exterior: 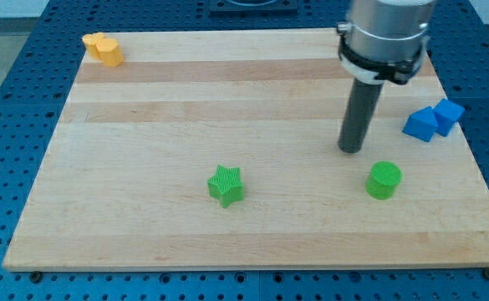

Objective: Move green circle downwards of the board

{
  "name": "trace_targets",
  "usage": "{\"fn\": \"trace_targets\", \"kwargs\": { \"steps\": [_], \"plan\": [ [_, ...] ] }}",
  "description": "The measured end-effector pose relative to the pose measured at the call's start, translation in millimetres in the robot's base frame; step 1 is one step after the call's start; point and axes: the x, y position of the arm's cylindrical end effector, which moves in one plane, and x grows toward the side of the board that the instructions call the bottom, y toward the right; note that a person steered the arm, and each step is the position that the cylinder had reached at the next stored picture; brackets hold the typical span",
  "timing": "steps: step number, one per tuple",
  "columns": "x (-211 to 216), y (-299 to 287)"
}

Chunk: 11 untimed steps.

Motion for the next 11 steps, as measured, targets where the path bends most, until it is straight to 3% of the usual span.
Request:
{"fn": "trace_targets", "kwargs": {
  "steps": [2, 4, 7, 9, 11],
  "plan": [
    [23, 61],
    [48, 32],
    [16, -20],
    [21, -26],
    [67, -25]
  ]
}}
